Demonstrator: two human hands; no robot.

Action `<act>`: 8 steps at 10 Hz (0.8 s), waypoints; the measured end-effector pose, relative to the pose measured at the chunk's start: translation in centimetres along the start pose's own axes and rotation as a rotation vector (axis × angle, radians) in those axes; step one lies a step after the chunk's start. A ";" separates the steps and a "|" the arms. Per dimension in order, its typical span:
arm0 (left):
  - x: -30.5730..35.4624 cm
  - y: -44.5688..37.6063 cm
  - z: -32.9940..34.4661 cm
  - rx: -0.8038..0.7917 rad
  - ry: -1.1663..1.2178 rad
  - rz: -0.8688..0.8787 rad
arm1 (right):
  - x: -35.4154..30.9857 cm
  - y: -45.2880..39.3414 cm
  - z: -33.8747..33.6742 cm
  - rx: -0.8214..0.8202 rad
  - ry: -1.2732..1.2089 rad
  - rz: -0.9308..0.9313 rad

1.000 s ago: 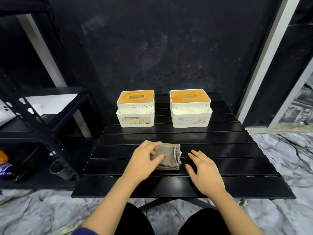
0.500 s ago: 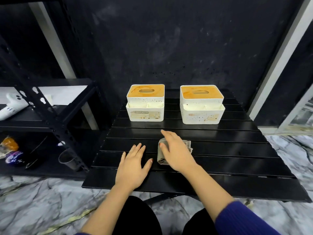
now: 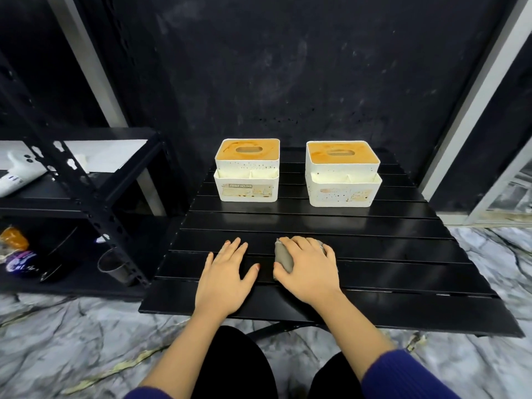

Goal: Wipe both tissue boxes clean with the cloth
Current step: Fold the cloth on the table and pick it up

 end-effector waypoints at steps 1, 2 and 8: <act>0.1 0.0 0.0 -0.002 0.001 -0.002 | 1.1 0.6 -0.5 0.055 0.004 0.019; 0.1 0.0 0.0 -0.009 -0.008 -0.002 | 2.8 1.4 -1.1 0.057 0.026 0.039; 0.0 0.1 0.0 -0.075 -0.031 0.018 | 10.4 4.3 -4.4 0.131 0.027 0.215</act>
Point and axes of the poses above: each hand's wrist, its own y-axis away from the middle knuckle, its own z-axis out of the palm, x = y × z, the point moved 3 cm from there along -y, towards the middle knuckle, and after that the axes turned 14 degrees about z, right-handed, at the moved point
